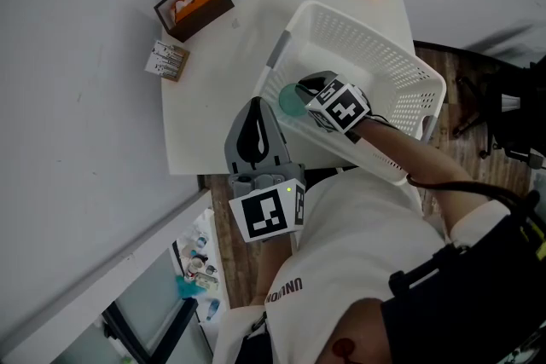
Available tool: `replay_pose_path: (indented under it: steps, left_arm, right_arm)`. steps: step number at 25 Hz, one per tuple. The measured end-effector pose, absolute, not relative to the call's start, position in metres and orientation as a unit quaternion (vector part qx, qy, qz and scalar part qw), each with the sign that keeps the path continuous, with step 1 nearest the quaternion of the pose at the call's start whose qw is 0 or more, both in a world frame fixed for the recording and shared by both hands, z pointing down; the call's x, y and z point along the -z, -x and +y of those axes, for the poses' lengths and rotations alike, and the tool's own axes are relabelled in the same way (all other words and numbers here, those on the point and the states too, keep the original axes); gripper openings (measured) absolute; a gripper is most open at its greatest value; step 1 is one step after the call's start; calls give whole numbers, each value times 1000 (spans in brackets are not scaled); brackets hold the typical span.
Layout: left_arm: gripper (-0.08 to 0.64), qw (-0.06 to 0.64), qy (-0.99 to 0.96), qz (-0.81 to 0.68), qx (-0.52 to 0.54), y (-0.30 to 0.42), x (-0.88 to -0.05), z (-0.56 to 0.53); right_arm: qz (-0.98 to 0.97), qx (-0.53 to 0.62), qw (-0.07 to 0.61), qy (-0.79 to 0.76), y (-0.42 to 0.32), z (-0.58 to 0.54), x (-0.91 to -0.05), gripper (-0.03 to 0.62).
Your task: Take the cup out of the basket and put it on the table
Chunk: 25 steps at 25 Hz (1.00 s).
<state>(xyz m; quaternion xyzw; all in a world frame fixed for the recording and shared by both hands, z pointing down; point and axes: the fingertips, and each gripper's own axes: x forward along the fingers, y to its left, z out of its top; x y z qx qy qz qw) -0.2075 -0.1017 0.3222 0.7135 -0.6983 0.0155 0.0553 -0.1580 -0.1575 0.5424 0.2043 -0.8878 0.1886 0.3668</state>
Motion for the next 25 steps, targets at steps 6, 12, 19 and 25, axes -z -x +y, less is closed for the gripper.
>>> replay_pose_path:
  steps: [6,12,19,25]
  left_arm:
    - [12,55,-712,-699,-16,208,-322,-100]
    - [12,55,-711,-701,-17,207,-322,-98]
    - [12,53,-710,-702,-15,205,-320,-96]
    - [12,53,-711,-701,-16,202,-320,-94]
  right_arm:
    - [-882,-204,368,-213,155,-158,-543,43]
    - [-882,-209,368,-209,154,-157,-540,41]
    - [-888,-211,350,-209,155,-160,-525,37]
    - [-895,-208,332,-214,154,-164,-511,37]
